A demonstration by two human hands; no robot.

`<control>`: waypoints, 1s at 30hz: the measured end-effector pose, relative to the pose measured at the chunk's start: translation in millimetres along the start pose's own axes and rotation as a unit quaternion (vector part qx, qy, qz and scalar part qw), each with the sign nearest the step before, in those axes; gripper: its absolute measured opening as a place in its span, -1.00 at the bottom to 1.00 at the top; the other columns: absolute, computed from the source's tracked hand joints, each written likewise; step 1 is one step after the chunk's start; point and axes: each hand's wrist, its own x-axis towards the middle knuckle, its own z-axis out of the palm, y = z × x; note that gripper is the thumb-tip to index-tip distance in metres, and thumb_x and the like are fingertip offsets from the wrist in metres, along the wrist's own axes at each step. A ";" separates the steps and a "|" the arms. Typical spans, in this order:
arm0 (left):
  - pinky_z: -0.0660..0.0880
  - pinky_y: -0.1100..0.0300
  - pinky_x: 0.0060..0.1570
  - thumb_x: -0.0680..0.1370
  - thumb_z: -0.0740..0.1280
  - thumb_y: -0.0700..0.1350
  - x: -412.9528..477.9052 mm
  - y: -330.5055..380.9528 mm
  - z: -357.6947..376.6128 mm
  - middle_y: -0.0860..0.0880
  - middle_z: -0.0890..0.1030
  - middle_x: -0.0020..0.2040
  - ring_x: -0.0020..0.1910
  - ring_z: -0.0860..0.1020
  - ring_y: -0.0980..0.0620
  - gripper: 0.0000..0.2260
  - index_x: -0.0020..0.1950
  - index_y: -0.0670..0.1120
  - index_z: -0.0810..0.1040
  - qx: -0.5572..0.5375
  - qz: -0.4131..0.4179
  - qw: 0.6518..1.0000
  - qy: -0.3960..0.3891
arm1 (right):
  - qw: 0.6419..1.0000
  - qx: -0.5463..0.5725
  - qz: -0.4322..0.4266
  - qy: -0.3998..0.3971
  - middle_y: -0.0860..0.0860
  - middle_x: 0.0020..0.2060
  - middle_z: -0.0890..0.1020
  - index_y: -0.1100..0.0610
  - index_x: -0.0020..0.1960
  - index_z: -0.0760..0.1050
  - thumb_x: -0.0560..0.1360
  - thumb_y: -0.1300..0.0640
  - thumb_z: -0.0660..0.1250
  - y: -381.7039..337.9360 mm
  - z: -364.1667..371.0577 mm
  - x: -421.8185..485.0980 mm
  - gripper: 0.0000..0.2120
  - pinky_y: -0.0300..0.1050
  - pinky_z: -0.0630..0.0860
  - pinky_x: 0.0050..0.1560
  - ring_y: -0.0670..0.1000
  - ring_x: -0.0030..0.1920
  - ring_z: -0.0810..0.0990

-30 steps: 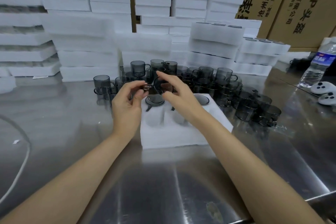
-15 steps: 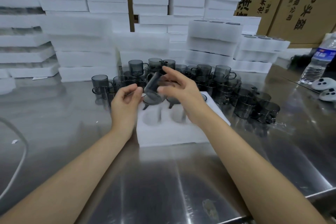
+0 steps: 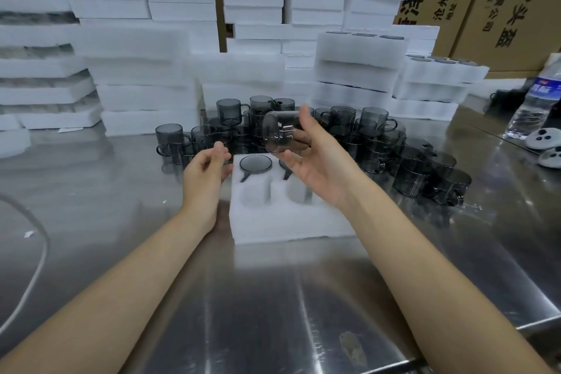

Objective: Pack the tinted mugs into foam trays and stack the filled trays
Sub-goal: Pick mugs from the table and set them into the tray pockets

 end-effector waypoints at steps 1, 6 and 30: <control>0.53 0.33 -0.10 0.59 0.29 0.06 -0.4 0.8 0.4 -0.04 0.60 -0.07 -0.08 0.60 0.11 -0.77 -0.12 -0.08 0.57 0.003 -0.004 1.000 0.005 | 1.000 -0.028 0.003 0.001 0.03 -0.12 0.70 0.05 -0.11 0.71 0.41 -0.23 0.38 -0.6 0.8 -1.1 -0.65 -0.15 0.60 -0.01 -0.01 -0.12 0.67; 0.58 0.15 -0.02 0.62 0.23 0.08 -5.3 8.0 2.7 -0.11 0.59 0.06 0.12 0.56 -0.03 -0.73 -0.02 -0.10 0.58 0.027 -0.023 0.999 0.004 | 0.902 -0.393 -0.142 0.110 -0.12 -0.16 0.58 -0.05 0.03 0.52 0.32 -0.30 0.43 12.8 13.8 -9.7 -0.58 -0.32 0.41 -0.22 -0.22 -0.24 0.50; 0.24 0.31 0.30 0.56 0.28 -0.25 20.1 9.8 -33.7 -0.17 0.43 0.25 0.30 0.36 -0.10 -0.84 0.12 -0.19 0.58 0.391 0.234 0.888 0.063 | 0.612 -0.762 -0.209 -0.041 -0.10 0.19 0.47 0.06 0.28 0.41 0.54 -0.22 0.19 38.1 26.1 -29.6 -0.54 -0.12 0.25 0.15 -0.02 0.17 0.36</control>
